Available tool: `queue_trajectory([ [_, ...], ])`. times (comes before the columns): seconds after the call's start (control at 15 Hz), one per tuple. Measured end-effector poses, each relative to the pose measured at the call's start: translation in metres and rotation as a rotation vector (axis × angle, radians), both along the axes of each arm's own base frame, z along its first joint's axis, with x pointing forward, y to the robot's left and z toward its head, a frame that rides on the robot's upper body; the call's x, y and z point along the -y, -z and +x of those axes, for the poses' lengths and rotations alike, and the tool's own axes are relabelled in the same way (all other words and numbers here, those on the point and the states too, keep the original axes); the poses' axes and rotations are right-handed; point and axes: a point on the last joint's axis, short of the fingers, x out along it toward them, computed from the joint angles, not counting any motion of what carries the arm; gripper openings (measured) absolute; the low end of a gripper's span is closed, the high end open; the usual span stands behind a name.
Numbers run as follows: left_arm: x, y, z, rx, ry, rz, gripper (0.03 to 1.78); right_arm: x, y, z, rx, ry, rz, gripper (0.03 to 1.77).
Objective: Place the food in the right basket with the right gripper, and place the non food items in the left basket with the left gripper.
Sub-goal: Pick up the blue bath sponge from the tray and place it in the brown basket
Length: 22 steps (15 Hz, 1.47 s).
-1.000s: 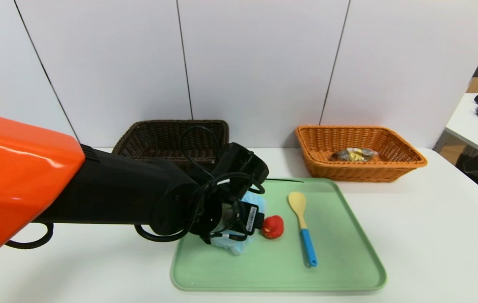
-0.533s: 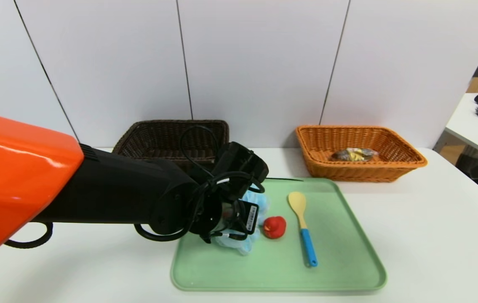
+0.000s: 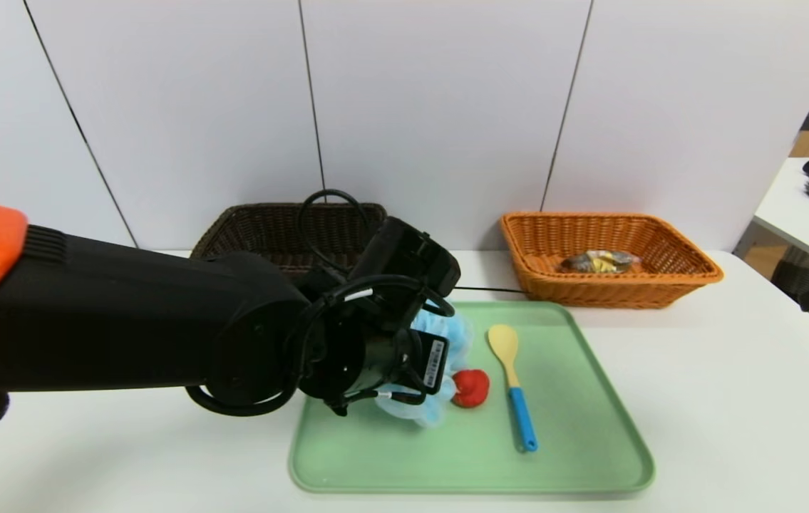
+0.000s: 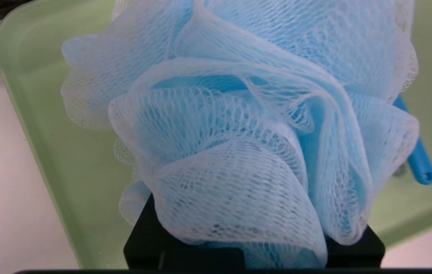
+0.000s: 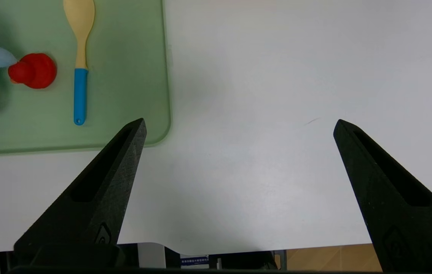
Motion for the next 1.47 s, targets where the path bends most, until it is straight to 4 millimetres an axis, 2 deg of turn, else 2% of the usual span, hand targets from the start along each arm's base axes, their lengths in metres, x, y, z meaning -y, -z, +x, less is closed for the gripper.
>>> queue_trajectory([
  [0.2, -0.003, -0.027, -0.017, 0.049, 0.033, -0.063, 0.66, 0.001, 0.007, -0.003, -0.005, 0.001, 0.0, 1.7],
  [0.33, -0.011, -0.049, -0.026, 0.094, 0.04, -0.113, 0.66, 0.002, 0.009, -0.006, -0.008, 0.001, 0.001, 1.7],
  [0.47, -0.024, -0.075, -0.026, 0.153, 0.025, -0.159, 0.65, 0.003, 0.008, -0.008, -0.002, 0.003, 0.001, 1.7],
  [0.67, -0.063, -0.106, -0.001, 0.266, -0.058, -0.132, 0.65, 0.004, 0.008, -0.01, 0.0, 0.005, 0.001, 1.7],
  [0.8, -0.093, -0.13, 0.024, 0.36, -0.132, -0.097, 0.65, 0.004, 0.008, -0.01, -0.002, 0.005, 0.002, 1.7],
  [0.93, -0.118, -0.143, 0.051, 0.404, -0.218, -0.069, 0.64, 0.004, 0.009, -0.01, -0.003, 0.007, 0.001, 1.7],
  [1.13, -0.141, -0.13, 0.093, 0.378, -0.29, -0.049, 0.64, 0.005, 0.009, -0.012, 0.001, 0.014, -0.001, 1.7],
  [1.47, -0.145, -0.088, 0.149, 0.304, -0.346, -0.025, 0.63, 0.007, 0.008, -0.017, 0.011, 0.016, 0.0, 1.7],
])
